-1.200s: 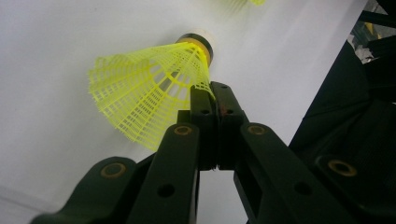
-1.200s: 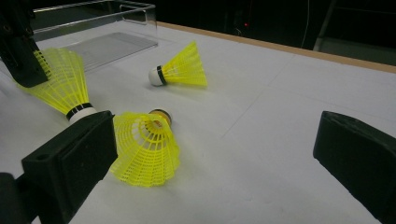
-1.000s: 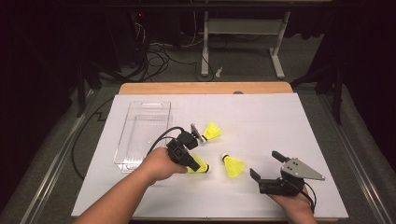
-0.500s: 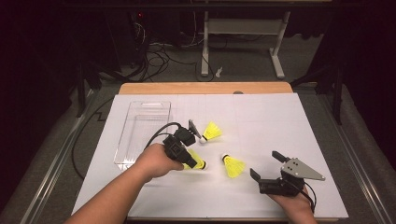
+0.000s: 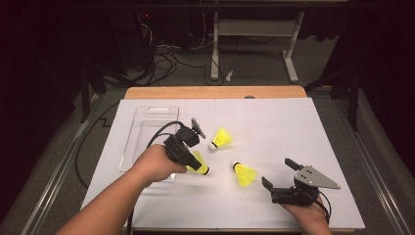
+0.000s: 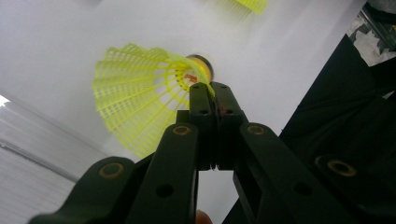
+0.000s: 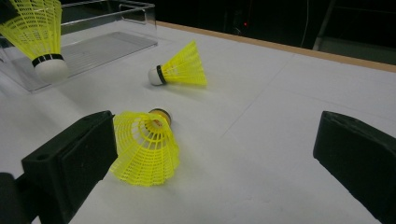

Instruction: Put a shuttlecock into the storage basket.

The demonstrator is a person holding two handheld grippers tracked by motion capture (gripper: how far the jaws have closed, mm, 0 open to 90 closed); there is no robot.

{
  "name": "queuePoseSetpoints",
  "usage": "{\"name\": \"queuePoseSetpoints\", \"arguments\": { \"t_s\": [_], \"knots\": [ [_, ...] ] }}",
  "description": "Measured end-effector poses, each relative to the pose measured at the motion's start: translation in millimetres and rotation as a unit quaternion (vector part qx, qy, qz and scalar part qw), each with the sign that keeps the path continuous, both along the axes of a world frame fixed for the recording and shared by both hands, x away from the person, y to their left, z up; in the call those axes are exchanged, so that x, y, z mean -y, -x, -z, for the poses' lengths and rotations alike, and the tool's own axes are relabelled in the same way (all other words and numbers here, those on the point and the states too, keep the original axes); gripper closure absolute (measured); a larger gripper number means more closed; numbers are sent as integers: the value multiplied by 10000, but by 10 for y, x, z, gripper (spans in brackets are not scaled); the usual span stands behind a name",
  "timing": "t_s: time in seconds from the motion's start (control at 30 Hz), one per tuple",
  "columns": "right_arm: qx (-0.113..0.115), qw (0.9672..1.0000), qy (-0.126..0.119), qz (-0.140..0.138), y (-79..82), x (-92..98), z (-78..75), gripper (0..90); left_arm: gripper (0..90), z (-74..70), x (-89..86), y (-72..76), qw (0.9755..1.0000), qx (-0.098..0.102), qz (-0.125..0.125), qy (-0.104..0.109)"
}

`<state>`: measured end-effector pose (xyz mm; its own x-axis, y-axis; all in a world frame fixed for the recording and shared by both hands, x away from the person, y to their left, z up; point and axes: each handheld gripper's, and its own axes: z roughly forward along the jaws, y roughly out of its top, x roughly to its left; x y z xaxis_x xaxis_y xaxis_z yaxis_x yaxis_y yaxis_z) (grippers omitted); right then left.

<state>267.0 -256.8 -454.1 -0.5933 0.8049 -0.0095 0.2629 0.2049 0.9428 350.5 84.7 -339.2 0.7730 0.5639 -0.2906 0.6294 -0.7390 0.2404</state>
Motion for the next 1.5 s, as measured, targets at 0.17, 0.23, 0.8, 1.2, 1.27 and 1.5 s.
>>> {"name": "queuePoseSetpoints", "arguments": {
  "t_s": [0.17, 0.23, 0.8, 1.2, 1.27, 1.5],
  "knots": [
    [-3, 10000, -8, 2, 1, -3, -1, 4, 891, -83, -39, 9, 10000, 55, 24, -32],
    [1, 10000, -5, 3, 1, -3, 0, 4, 892, -117, -66, 9, 9999, 96, 27, -36],
    [2, 10000, -10, 0, 0, -1, 0, 4, 894, -337, -453, -21, 9988, 337, -345, -89],
    [-2, 10000, -3, 5, -1, -4, 1, 4, 893, -409, -801, -53, 9963, 402, -731, -192],
    [-4, 10000, 2, 5, -2, -6, 2, 4, 893, -408, -833, -54, 9961, 404, -761, -184],
    [-3, 10000, -4, 6, 2, -4, 0, 4, 894, -419, -922, -58, 9952, 408, -867, -221]
  ]
}}
